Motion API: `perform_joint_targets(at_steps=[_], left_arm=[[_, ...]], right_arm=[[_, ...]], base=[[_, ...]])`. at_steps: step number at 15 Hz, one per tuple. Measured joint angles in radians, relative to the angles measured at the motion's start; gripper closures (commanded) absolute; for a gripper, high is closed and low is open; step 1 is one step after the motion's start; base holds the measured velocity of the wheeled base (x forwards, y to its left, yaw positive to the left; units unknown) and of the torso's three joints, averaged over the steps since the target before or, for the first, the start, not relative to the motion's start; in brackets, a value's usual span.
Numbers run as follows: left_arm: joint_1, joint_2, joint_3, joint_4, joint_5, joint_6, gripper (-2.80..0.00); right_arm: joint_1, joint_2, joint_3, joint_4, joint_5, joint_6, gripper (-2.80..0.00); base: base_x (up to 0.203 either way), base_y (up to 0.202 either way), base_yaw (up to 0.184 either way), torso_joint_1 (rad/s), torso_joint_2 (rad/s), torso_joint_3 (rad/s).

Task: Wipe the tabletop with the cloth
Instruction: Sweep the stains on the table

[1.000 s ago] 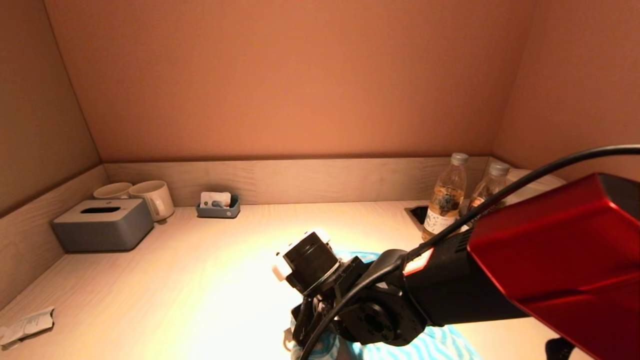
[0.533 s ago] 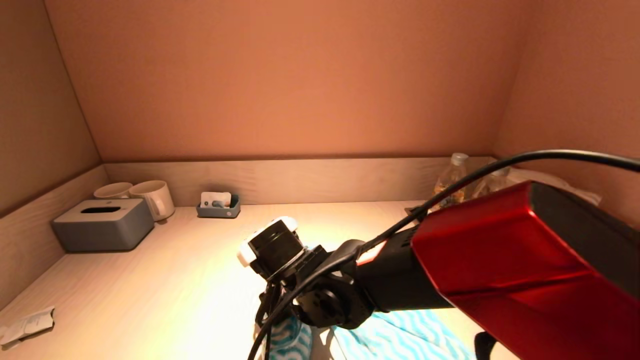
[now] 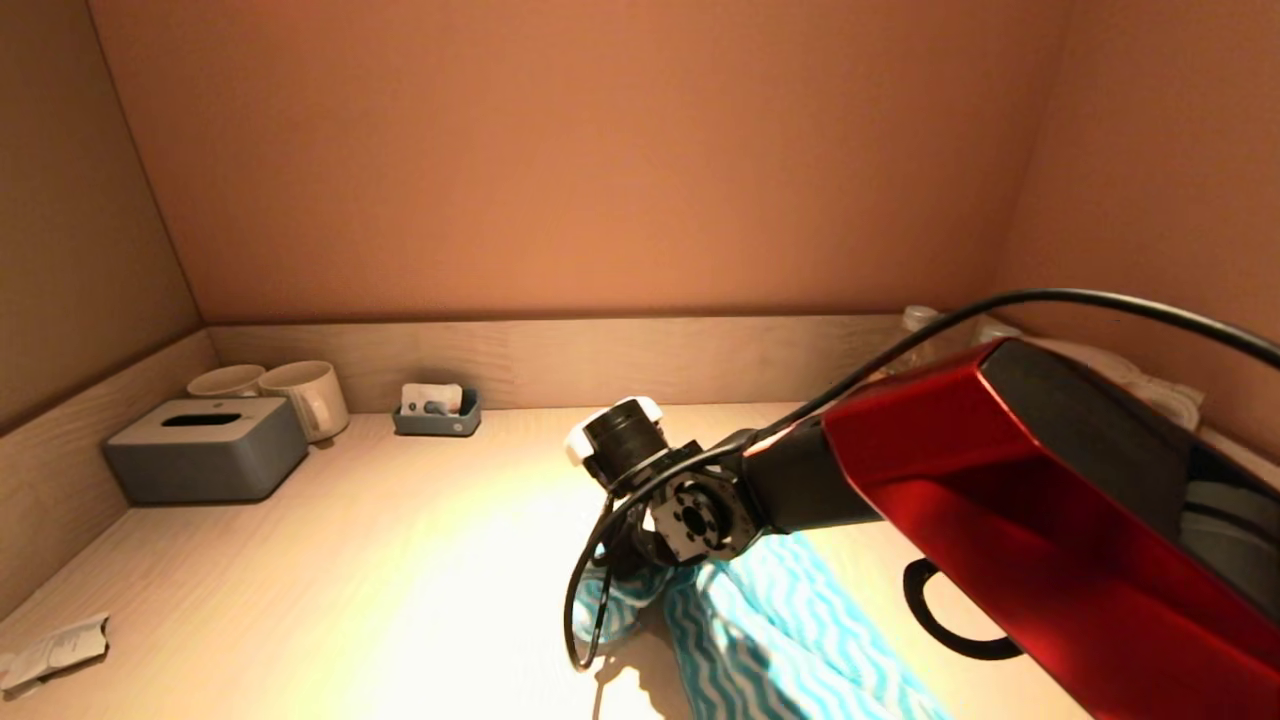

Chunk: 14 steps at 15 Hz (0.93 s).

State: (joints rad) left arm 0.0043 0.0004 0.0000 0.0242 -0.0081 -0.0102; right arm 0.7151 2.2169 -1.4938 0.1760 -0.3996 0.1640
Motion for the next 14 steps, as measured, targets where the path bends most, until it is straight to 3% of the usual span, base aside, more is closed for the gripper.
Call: perform_joint_targets(at_steps=[4, 7, 10, 14], left_arm=[[0.0, 0.0, 0.0, 0.0, 0.0, 0.0, 0.0], [0.0, 0.0, 0.0, 0.0, 0.0, 0.0, 0.0], [0.0, 0.0, 0.0, 0.001, 0.0, 0.0, 0.0], [0.0, 0.0, 0.0, 0.0, 0.0, 0.0, 0.0]], right_arm=[[-0.002, -0.103, 0.194, -0.019, -0.001, 0.012, 0.0], [0.084, -0.17, 0.311, -0.052, -0.001, 0.014, 0.0], [0.162, -0.165, 0.292, -0.069, 0.003, 0.007, 0.0], [0.192, -0.079, 0.15, -0.06, 0.001, -0.003, 0.0]], base=[[0.0, 0.0, 0.0, 0.0, 0.0, 0.0], [0.0, 0.0, 0.0, 0.0, 0.0, 0.0], [0.0, 0.0, 0.0, 0.0, 0.0, 0.0], [0.0, 0.0, 0.0, 0.0, 0.0, 0.0]])
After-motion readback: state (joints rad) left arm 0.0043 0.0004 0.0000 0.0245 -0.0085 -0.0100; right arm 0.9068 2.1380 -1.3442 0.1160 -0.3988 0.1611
